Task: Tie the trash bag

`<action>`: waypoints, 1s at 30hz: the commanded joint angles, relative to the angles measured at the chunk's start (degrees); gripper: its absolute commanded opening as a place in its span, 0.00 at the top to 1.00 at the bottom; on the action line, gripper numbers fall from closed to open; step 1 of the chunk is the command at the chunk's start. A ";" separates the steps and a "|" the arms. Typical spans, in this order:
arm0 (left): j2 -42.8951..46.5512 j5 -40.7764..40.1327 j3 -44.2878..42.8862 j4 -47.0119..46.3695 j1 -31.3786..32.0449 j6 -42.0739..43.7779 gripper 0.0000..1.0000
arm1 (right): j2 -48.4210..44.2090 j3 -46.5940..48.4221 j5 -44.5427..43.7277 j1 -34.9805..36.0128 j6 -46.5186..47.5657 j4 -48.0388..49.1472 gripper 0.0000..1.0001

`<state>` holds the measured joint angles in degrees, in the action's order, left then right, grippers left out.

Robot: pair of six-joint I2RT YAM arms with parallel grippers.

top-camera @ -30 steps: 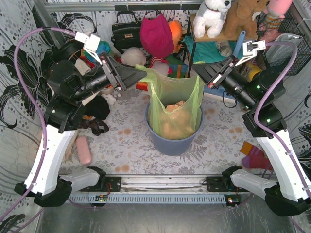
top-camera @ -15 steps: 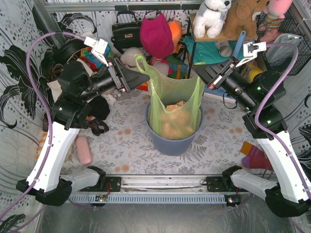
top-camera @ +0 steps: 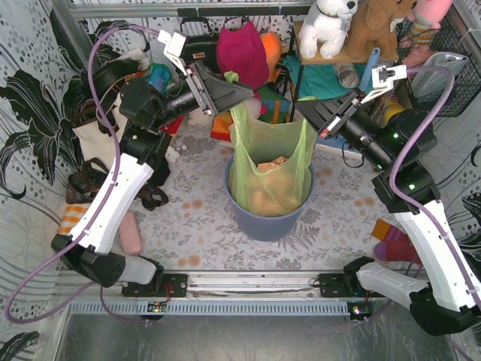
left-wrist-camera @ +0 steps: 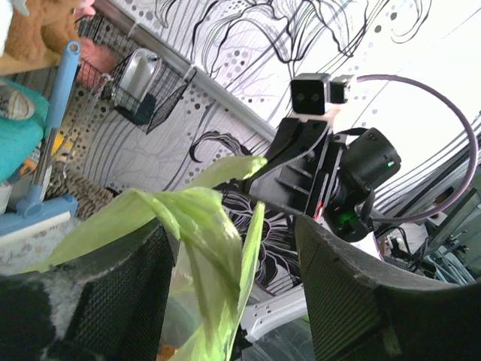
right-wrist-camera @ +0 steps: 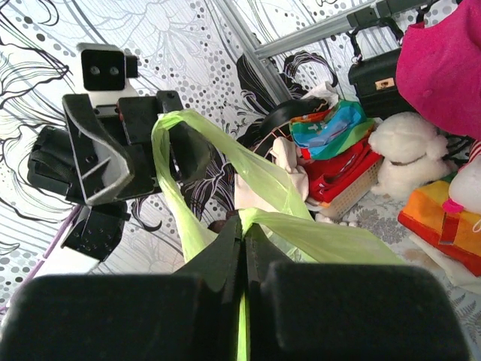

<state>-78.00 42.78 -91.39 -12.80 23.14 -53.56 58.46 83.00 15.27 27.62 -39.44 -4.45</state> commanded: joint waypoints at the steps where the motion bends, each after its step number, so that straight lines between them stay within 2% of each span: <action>1: -2.40 2.18 -6.71 -9.22 -0.20 -3.30 0.30 | 2.91 2.27 2.03 -0.11 0.19 3.91 0.97; 5: -3.15 0.47 -12.53 -7.71 -1.27 -1.79 0.33 | 7.67 8.65 5.04 -0.11 0.65 5.77 0.91; 8: -2.15 -2.25 -15.16 -5.80 -2.28 0.33 0.39 | 11.19 13.34 8.20 -0.12 -0.88 10.98 0.90; 11: -1.13 -3.22 -17.38 -5.20 -3.71 0.56 0.49 | 14.64 17.88 12.13 -0.11 -4.27 18.76 0.90; 15: 0.16 -3.24 -20.22 -1.28 -4.70 2.76 0.50 | 16.92 22.41 14.45 -0.11 -7.31 24.83 0.93; 19: 3.43 -3.86 -16.40 2.40 -4.70 5.12 0.51 | 13.98 16.10 12.36 -0.11 -7.21 25.63 0.94; 25: 9.76 -6.48 -2.80 5.59 -4.77 8.34 0.51 | 10.20 1.29 9.39 -0.14 -8.99 28.73 0.93; 28: 9.50 -7.40 -1.51 7.33 -4.79 9.37 0.51 | 11.07 -0.70 9.38 -0.11 -10.17 30.36 0.92; 30: 8.06 -7.73 -3.57 8.86 -4.92 9.98 0.51 | 12.57 0.53 9.79 -0.11 -10.73 31.14 0.90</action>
<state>-68.10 37.28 -93.73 -6.37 18.63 -46.41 69.67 82.70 25.67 27.62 -47.79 20.12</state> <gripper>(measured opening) 0.492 0.084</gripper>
